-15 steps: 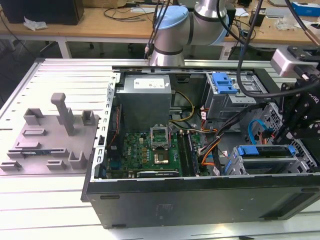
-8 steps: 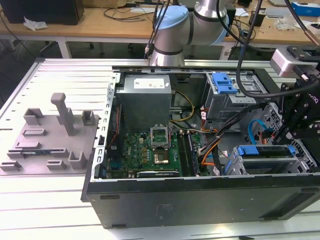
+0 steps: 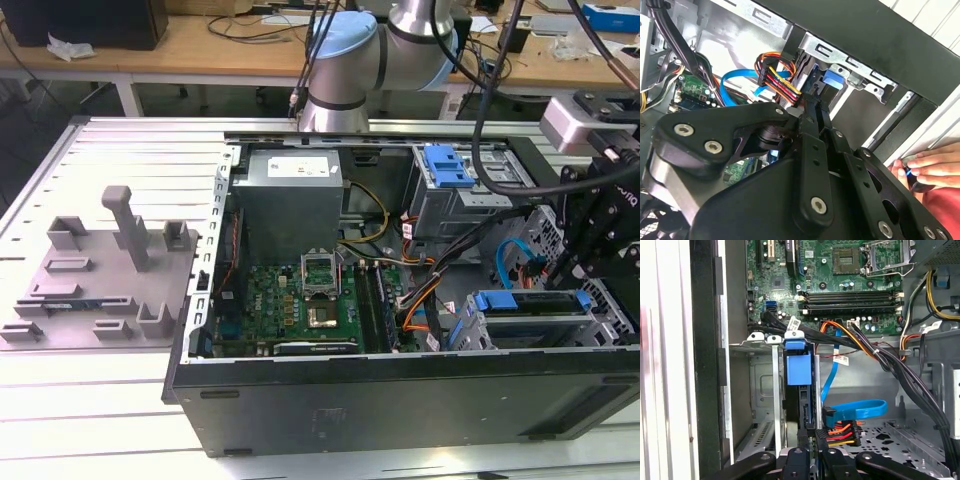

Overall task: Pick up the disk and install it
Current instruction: 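Insert the first disk wire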

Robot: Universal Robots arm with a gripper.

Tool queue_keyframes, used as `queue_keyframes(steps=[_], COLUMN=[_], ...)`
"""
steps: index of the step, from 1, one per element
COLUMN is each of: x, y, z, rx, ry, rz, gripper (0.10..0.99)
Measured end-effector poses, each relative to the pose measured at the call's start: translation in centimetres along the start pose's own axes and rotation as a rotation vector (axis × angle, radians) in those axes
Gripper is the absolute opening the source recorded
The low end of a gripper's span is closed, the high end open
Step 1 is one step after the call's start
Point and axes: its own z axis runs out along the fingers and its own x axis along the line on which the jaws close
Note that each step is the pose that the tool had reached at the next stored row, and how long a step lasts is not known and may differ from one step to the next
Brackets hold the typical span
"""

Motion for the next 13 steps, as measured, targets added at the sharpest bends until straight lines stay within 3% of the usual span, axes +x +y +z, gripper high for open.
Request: queue_keyframes(steps=[13], x=[0.13], y=[0.00], z=[0.04], rx=[0.001], ry=[-0.0004], rz=[-0.002], gripper=[0.165])
